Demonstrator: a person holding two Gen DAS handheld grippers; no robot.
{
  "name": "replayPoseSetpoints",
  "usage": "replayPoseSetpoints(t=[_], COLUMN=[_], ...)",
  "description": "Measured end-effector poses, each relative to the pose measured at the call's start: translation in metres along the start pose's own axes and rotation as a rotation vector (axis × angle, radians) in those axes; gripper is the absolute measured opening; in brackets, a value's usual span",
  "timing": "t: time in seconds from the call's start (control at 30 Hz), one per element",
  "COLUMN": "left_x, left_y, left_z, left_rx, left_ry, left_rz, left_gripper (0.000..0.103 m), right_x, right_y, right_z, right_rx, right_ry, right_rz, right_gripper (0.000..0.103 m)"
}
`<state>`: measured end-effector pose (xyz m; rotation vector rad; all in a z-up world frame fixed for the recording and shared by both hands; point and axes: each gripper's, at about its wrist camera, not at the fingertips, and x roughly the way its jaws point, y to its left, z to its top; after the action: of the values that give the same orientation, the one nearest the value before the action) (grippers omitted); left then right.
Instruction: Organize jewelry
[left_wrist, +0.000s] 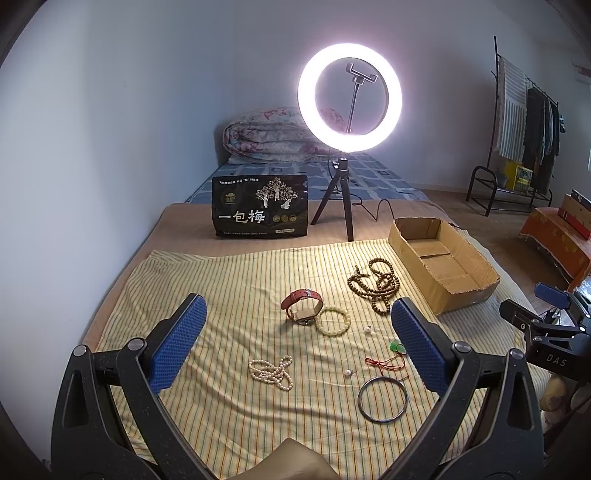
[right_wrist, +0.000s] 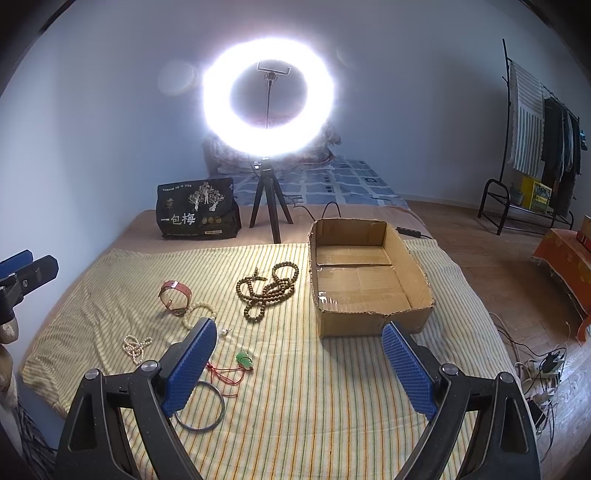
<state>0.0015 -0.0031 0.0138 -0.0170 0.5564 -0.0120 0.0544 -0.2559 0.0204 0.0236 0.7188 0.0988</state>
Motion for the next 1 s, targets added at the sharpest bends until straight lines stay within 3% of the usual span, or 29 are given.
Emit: replayPoseSetpoints(t=[1.0], left_x=[-0.0002], left_y=[-0.0022], left_z=[0.0], left_rx=[0.002], left_ry=[0.001], left_rz=[-0.001], left_gripper=[0.102], right_x=[0.0023], right_y=[0.0048], right_z=[-0.0014], right_rx=[-0.011], right_ry=[0.012], right_rz=[0.012], right_gripper=[0.093])
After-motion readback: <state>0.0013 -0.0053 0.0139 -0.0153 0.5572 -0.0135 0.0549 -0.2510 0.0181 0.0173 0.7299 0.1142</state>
